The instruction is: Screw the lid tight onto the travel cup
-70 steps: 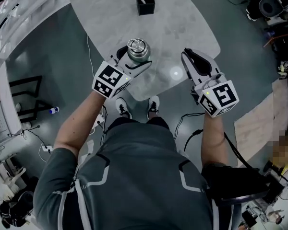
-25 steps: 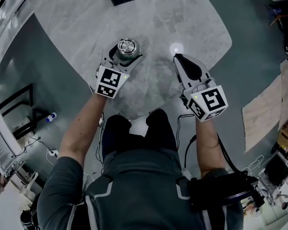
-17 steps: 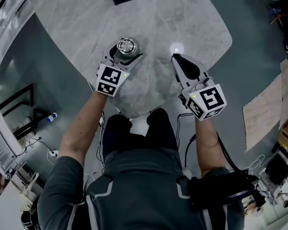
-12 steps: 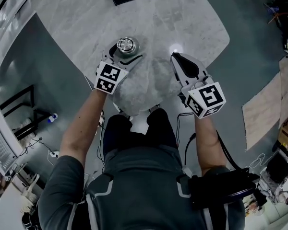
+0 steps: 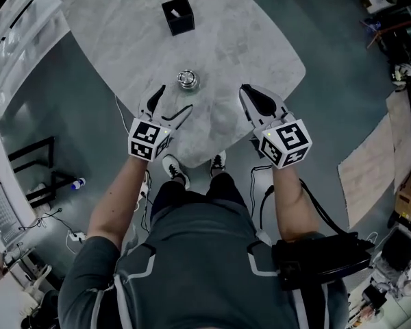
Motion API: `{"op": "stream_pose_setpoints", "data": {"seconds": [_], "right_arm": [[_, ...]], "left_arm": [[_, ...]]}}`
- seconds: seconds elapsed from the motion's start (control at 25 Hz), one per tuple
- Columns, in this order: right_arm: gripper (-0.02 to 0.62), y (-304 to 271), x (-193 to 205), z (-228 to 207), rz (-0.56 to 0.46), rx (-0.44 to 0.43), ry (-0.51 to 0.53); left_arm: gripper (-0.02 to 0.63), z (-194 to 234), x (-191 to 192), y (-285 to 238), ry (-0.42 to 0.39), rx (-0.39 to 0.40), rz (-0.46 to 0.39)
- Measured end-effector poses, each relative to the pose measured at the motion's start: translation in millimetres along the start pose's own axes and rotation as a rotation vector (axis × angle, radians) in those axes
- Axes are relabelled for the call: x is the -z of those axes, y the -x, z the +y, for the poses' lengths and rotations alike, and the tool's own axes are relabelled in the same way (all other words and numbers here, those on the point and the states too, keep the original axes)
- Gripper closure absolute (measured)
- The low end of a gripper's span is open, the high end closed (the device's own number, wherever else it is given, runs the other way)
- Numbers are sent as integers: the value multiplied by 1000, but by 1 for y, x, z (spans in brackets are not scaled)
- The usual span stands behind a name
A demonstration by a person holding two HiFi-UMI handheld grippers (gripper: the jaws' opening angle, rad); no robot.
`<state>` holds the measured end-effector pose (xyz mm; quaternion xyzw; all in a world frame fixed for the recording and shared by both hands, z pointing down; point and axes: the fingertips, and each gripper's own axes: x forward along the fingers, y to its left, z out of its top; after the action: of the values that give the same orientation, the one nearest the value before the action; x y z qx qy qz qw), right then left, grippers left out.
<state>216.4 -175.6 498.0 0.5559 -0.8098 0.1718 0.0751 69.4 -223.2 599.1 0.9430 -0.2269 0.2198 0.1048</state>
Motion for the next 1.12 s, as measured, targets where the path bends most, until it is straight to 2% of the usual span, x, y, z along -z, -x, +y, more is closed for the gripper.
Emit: {"op": "stream_pose_setpoints", "data": {"seconds": [0.16,0.32,0.36,0.44,0.56,0.68,0.8,0.88,0.96,1.12], "right_arm": [[554,13,-28,14,-26,0,13],[554,27,-54,35,-50,-19,55],[554,29,-61,40,-60,-20,59],[554,32,-77,50,-80,-20,67],[554,42,-96,67,-103,-22,77],[554,45,-116,87,-125,-33,99],[554,48,-130,106,-137,-61,125],[554,54,-139,112,-142,-72,141],[555,58,-149,113,-155,-67,143],[561,72,-163,109,-194,-35,133]], "left_arm": [[207,-2,-28,45,45,-31,-64],[217,-12,-54,82,88,-2,-100],[250,-13,-64,92,81,-6,-115],[357,-13,-85,112,67,-29,-162],[379,-18,-109,139,75,-59,-226],[499,-19,-134,164,94,-88,-290],[567,-31,-156,184,82,-41,-339],[595,-40,-172,193,66,4,-364],[597,-41,-185,199,69,9,-379],[597,-36,-200,214,93,-50,-386]]}}
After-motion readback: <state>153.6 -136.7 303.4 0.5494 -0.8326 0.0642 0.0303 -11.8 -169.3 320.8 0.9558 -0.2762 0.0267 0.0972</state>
